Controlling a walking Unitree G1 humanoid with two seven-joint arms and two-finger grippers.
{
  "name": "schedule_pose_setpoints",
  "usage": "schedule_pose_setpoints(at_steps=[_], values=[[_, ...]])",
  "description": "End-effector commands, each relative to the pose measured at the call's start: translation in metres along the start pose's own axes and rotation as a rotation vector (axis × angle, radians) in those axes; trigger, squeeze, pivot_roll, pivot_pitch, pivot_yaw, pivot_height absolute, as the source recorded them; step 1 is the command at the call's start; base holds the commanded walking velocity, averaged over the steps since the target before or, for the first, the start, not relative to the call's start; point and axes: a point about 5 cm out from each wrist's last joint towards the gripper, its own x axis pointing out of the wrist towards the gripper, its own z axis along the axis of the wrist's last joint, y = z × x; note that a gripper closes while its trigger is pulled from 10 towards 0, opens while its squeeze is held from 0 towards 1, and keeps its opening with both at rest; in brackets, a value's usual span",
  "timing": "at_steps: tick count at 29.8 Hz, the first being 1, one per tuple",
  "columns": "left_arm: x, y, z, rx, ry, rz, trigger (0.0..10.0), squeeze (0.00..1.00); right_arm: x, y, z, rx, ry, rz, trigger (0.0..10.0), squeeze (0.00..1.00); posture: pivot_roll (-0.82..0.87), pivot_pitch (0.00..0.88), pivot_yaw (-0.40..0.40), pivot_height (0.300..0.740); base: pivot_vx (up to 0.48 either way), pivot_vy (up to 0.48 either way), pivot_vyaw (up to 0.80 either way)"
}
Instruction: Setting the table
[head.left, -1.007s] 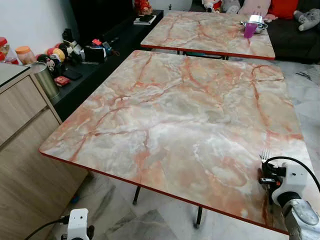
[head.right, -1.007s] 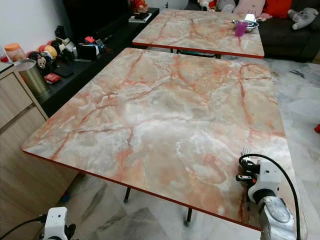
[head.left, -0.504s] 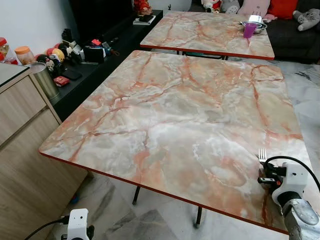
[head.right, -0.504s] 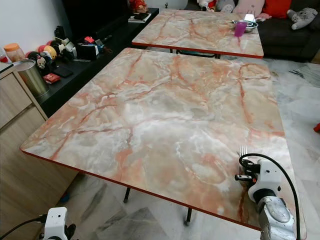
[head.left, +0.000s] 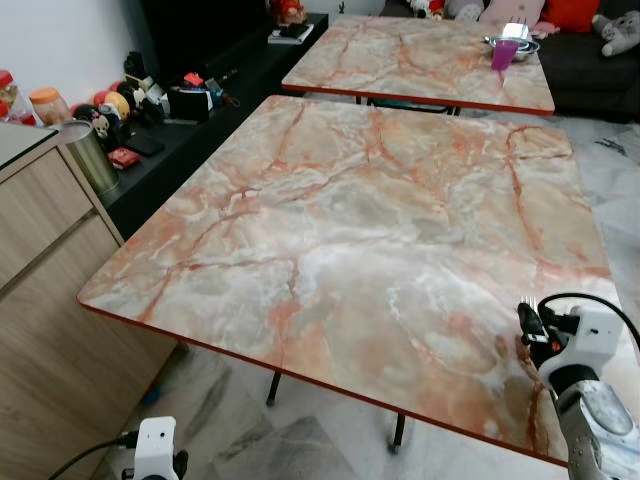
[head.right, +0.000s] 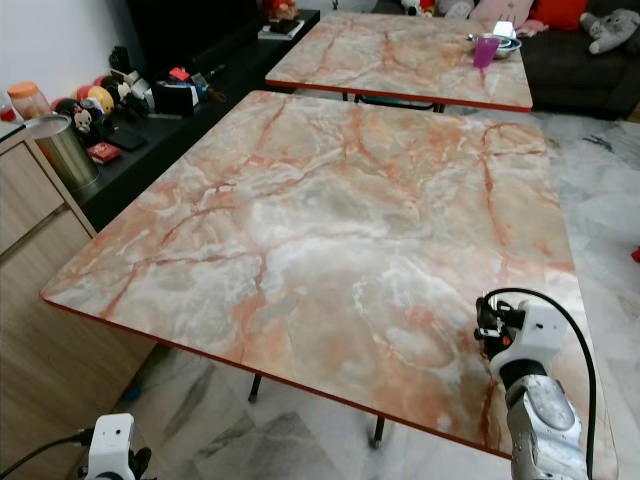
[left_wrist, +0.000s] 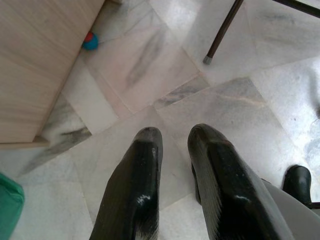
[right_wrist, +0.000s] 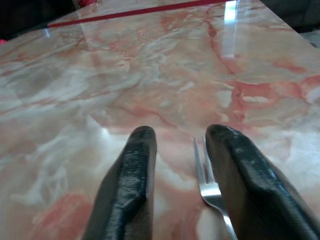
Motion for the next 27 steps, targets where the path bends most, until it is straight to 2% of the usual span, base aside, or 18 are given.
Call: schedule_pose_setpoints(at_steps=[1, 2, 3, 9, 13, 19, 24, 25, 27], values=[[-0.001, 0.004, -0.002, 0.009, 0.013, 0.005, 10.0, 0.0, -0.002, 0.007, 0.002, 0.004, 0.011, 0.006, 10.0, 0.31, 0.02, 0.038, 0.026, 0.74, 0.0, 0.0, 0.0], [-0.001, 0.004, -0.002, 0.009, 0.013, 0.005, 10.0, 0.0, -0.002, 0.008, 0.002, 0.0, 0.019, 0.007, 10.0, 0.31, 0.02, 0.038, 0.026, 0.74, 0.0, 0.0, 0.0], [-0.001, 0.003, -0.002, 0.008, 0.014, 0.004, 10.0, 0.0, -0.004, 0.011, 0.004, -0.004, 0.025, -0.001, 10.0, 0.0, 0.02, 0.039, 0.025, 0.74, 0.0, 0.0, 0.0], [-0.001, 0.003, -0.002, 0.009, 0.016, 0.001, 10.0, 0.0, -0.012, 0.015, 0.005, 0.114, 0.084, -0.101, 10.0, 0.0, 0.02, 0.042, 0.026, 0.74, 0.0, 0.0, 0.0], [-0.001, 0.003, -0.002, 0.011, 0.018, -0.004, 10.0, 0.0, -0.017, 0.025, 0.011, 0.107, 0.114, -0.075, 10.0, 0.0, 0.02, 0.043, 0.028, 0.74, 0.0, 0.0, 0.0], [-0.001, 0.003, -0.002, 0.008, 0.017, -0.009, 10.0, 0.0, -0.016, 0.027, 0.022, 0.117, 0.147, -0.09, 10.0, 0.0, 0.01, 0.041, 0.024, 0.74, 0.0, 0.0, 0.0], [-0.001, 0.003, -0.002, 0.006, 0.019, -0.009, 10.0, 0.0, -0.014, 0.028, 0.03, 0.166, 0.154, -0.103, 10.0, 0.0, 0.01, 0.041, 0.024, 0.74, 0.0, 0.0, 0.0], [-0.001, 0.003, -0.002, 0.007, 0.02, -0.008, 10.0, 0.0, -0.014, 0.029, 0.029, 0.17, 0.198, -0.106, 10.0, 0.0, 0.02, 0.042, 0.024, 0.74, 0.0, 0.0, 0.0], [-0.001, 0.003, -0.002, 0.007, 0.02, -0.007, 10.0, 0.0, -0.015, 0.031, 0.029, 0.147, 0.22, -0.071, 10.0, 0.0, 0.02, 0.042, 0.024, 0.74, 0.0, 0.0, 0.0]])
